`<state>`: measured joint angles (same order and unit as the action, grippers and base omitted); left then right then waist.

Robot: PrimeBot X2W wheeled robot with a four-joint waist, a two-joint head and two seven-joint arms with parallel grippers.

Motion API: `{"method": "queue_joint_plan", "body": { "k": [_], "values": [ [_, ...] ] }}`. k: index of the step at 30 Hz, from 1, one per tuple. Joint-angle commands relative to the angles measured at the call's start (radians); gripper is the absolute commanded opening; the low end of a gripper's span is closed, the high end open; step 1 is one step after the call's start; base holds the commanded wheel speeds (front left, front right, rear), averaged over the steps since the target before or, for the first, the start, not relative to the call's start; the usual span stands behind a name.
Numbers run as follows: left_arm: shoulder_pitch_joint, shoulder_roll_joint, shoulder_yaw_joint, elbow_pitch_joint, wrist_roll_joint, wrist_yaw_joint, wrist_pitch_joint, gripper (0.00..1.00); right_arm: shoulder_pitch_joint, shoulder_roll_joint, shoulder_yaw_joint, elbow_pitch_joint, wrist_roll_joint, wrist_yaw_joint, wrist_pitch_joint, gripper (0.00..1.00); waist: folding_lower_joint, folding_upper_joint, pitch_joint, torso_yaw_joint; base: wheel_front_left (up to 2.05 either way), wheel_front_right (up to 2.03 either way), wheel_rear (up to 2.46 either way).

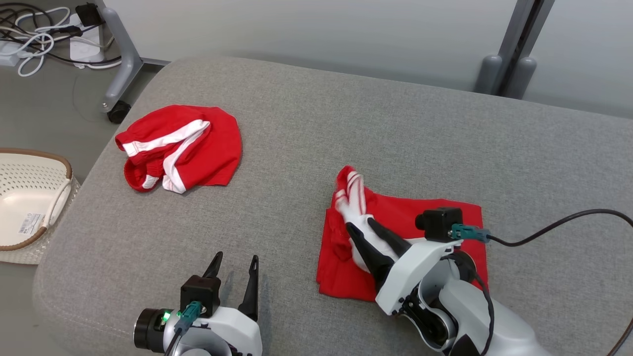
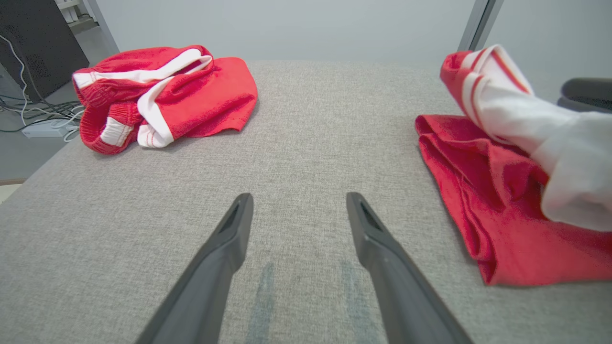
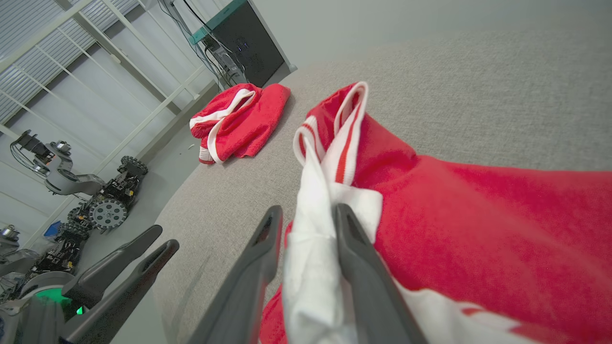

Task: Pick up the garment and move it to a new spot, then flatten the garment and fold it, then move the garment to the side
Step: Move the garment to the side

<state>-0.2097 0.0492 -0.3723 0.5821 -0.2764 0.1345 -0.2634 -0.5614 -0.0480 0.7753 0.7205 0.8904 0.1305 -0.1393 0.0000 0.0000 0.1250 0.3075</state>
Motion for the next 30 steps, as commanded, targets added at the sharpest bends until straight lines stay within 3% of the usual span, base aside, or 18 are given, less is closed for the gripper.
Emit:
{"method": "queue_joint_plan", "body": {
  "k": [1, 6, 12, 23, 30],
  "values": [
    [-0.004, 0.003, 0.0, -0.001, -0.005, 0.007, -0.001, 1.0, -0.011, -0.007, 0.001, 0.005, 0.007, 0.0, -0.016, 1.0, 0.0, 0.0, -0.001, 0.001, 0.0, 0.0, 0.0],
    [0.005, 0.004, 0.015, -0.001, -0.001, 0.015, -0.001, 1.0, -0.046, -0.007, 0.014, 0.041, 0.019, 0.0, -0.081, 1.0, 0.0, 0.0, -0.004, -0.025, 0.0, 0.0, 0.0],
    [0.0, 0.004, 0.044, -0.009, 0.003, 0.02, -0.001, 1.0, -0.07, -0.007, -0.067, 0.113, -0.043, 0.0, -0.126, 1.0, 0.0, 0.0, -0.008, -0.079, 0.0, 0.0, 0.0],
    [0.004, 0.004, 0.092, -0.021, 0.022, 0.015, -0.001, 1.0, 0.091, -0.006, -0.474, 0.009, -0.365, 0.0, -0.126, 1.0, 0.0, 0.0, -0.008, -0.179, 0.0, 0.0, 0.0],
    [0.018, 0.004, 0.151, -0.031, 0.045, 0.014, -0.001, 1.0, 0.203, -0.006, -0.656, -0.085, -0.51, 0.0, -0.127, 1.0, 0.0, 0.0, -0.02, -0.236, 0.0, 0.0, 0.0]
  ]
}}
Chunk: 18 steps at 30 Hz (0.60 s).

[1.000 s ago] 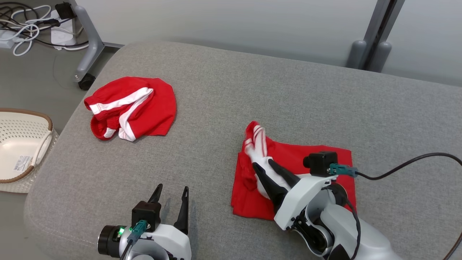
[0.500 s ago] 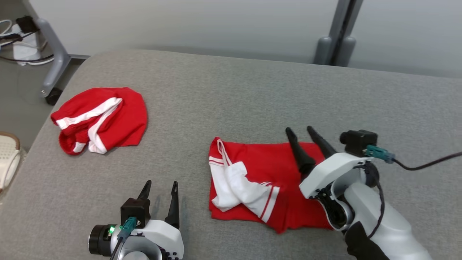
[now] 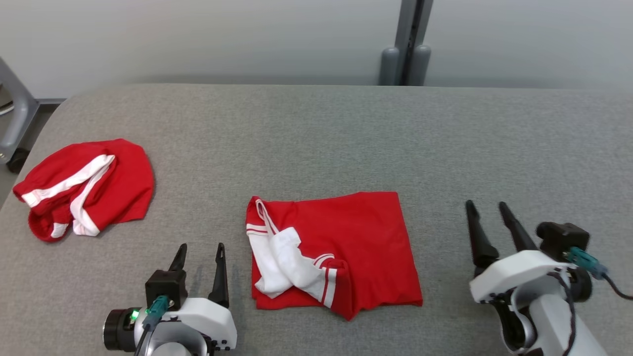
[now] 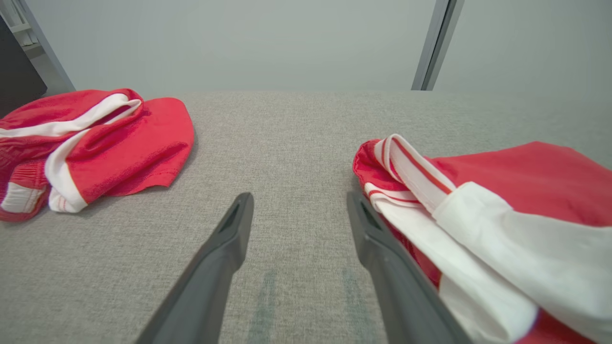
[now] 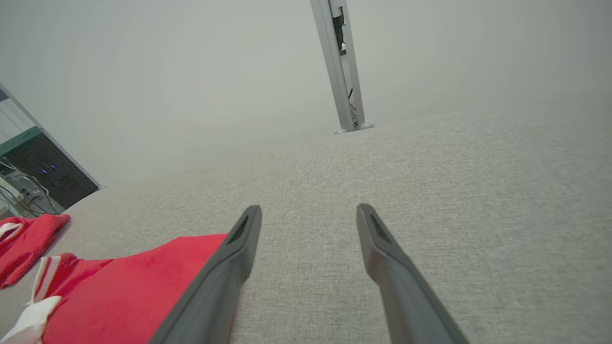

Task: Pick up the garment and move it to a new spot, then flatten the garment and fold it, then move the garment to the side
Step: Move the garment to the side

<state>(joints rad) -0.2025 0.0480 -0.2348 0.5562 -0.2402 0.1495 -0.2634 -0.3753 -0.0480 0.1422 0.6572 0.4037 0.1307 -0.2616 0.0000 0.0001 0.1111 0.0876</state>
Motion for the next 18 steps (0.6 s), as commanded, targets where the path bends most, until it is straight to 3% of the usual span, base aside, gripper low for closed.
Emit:
{"method": "queue_joint_plan", "body": {
  "k": [1, 10, 18],
  "values": [
    [0.013, 0.005, 0.023, -0.007, 0.013, -0.002, -0.001, 1.0, 0.033, -0.006, -0.046, -0.034, -0.028, 0.0, -0.004, 1.0, 0.0, -0.0001, -0.008, -0.024, 0.0, 0.0, 0.0],
    [0.041, 0.01, 0.111, -0.019, 0.045, -0.013, -0.001, 1.0, 0.122, -0.006, -0.125, -0.094, -0.101, 0.0, -0.004, 1.0, 0.0, -0.0001, -0.027, -0.076, 0.0, 0.0, 0.0],
    [0.09, 0.009, 0.162, -0.022, 0.076, -0.026, -0.001, 1.0, 0.18, -0.006, -0.127, -0.107, -0.152, 0.0, -0.004, 1.0, 0.0, -0.0001, -0.064, -0.106, 0.0, 0.0, 0.0]
  ]
}}
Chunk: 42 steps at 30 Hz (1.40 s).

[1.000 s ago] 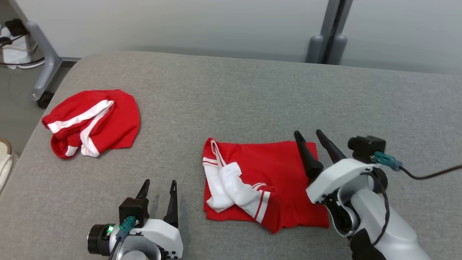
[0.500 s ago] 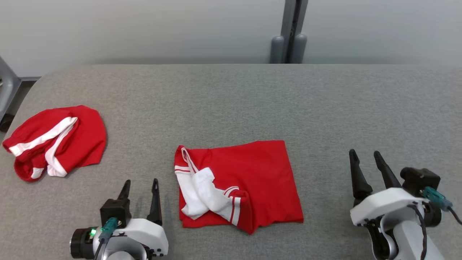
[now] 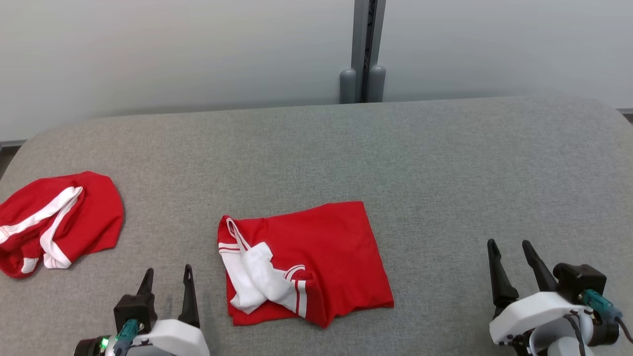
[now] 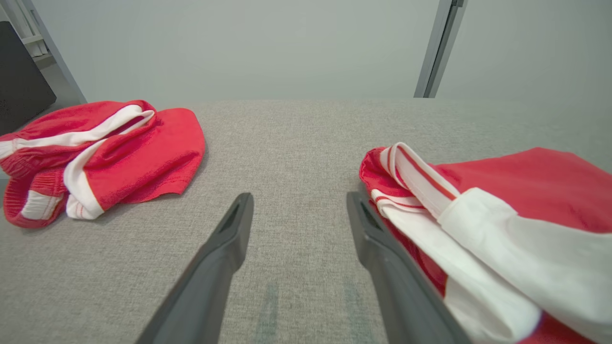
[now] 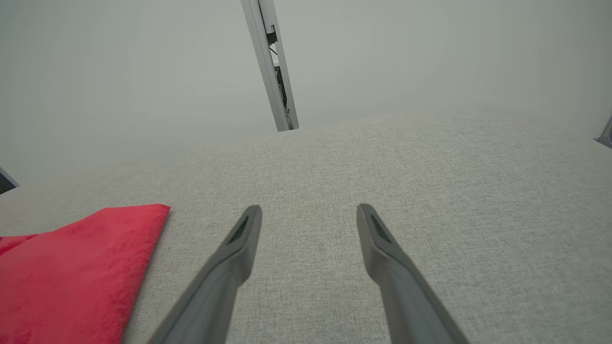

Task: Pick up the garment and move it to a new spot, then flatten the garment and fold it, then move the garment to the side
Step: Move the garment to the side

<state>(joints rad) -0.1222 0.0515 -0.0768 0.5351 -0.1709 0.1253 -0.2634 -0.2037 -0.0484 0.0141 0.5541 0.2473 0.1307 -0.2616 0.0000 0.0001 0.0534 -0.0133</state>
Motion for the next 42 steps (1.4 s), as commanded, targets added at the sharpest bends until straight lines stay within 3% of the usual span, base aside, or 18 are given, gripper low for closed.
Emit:
{"method": "queue_joint_plan", "body": {
  "k": [1, 12, 18, 31, 38, 42],
  "values": [
    [0.017, 0.005, 0.008, -0.002, 0.01, -0.003, -0.001, 1.0, 0.016, -0.006, 0.0, -0.002, 0.008, 0.0, -0.004, 1.0, 0.0, -0.0001, -0.012, -0.008, 0.0, 0.0, 0.0],
    [0.074, 0.003, 0.05, -0.021, 0.044, -0.016, -0.001, 1.0, 0.054, -0.006, 0.024, -0.001, 0.012, 0.0, -0.004, 1.0, 0.0, -0.0001, -0.036, -0.022, 0.0, 0.0, 0.0],
    [0.05, 0.002, 0.05, -0.036, 0.047, -0.026, -0.001, 1.0, 0.035, -0.005, 0.112, -0.029, -0.001, 0.0, -0.004, 1.0, 0.0, -0.0001, -0.011, -0.006, 0.0, 0.0, 0.0],
    [0.026, 0.001, 0.006, -0.036, 0.025, -0.026, -0.001, 1.0, -0.036, -0.006, 0.382, -0.039, 0.009, 0.0, -0.004, 1.0, 0.0, -0.0001, 0.024, 0.09, 0.0, 0.0, 0.0],
    [0.021, 0.001, -0.016, -0.036, 0.021, -0.025, -0.001, 1.0, -0.073, -0.006, 0.424, -0.016, 0.017, 0.0, -0.004, 1.0, 0.0, -0.0001, 0.035, 0.141, 0.0, 0.0, 0.0],
    [0.018, 0.001, -0.031, -0.037, 0.018, -0.028, -0.001, 1.0, -0.098, -0.007, 0.38, 0.017, 0.018, 0.0, -0.004, 1.0, 0.0, -0.0001, 0.043, 0.168, 0.0, 0.0, 0.0]
  ]
}}
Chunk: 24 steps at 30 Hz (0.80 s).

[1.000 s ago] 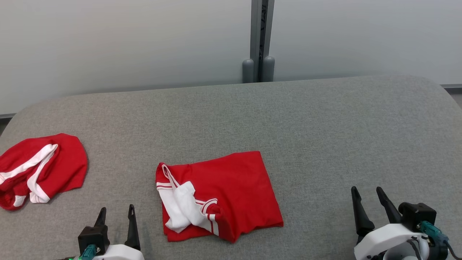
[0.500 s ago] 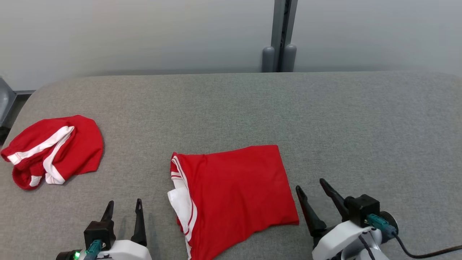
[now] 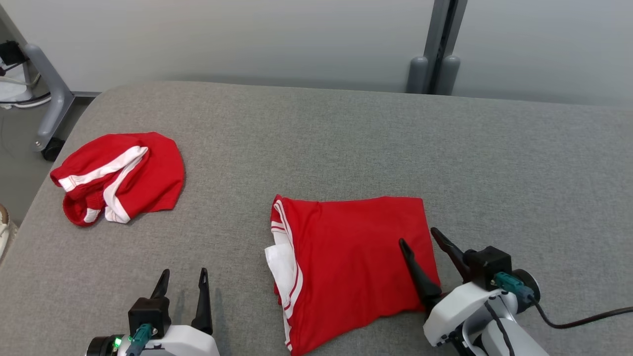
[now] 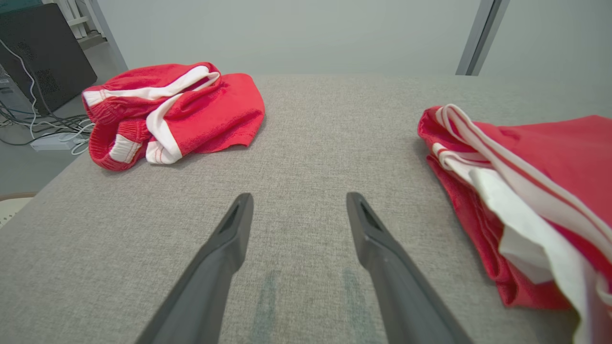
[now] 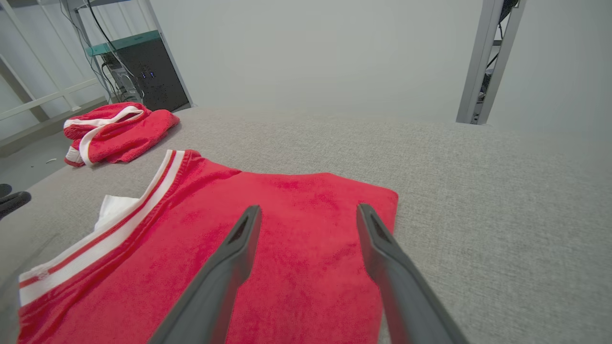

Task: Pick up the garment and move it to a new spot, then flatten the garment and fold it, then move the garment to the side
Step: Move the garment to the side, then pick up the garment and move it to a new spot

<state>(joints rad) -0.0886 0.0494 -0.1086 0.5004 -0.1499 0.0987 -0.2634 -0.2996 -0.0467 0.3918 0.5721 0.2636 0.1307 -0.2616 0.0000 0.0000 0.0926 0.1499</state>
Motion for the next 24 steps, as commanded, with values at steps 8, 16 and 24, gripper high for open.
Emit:
{"method": "queue_joint_plan", "body": {
  "k": [8, 16, 24],
  "values": [
    [-0.03, 0.004, -0.022, -0.01, -0.014, 0.011, -0.001, 1.0, -0.043, -0.008, -0.112, 0.089, -0.021, 0.0, -0.004, 1.0, 0.0, 0.0, 0.036, 0.038, 0.0, 0.0, 0.0],
    [-0.056, 0.004, -0.037, -0.019, -0.024, 0.018, -0.001, 1.0, -0.085, -0.008, -0.153, 0.186, -0.018, 0.0, -0.004, 1.0, 0.0, 0.0, 0.091, 0.055, 0.0, 0.0, 0.0],
    [-0.075, 0.004, -0.058, -0.015, -0.034, 0.026, -0.001, 1.0, -0.121, -0.003, -0.044, 0.292, 0.099, 0.0, 0.001, 0.0, 0.0, 0.0, 0.12, 0.069, 0.0, 0.0, 0.0]
  ]
}}
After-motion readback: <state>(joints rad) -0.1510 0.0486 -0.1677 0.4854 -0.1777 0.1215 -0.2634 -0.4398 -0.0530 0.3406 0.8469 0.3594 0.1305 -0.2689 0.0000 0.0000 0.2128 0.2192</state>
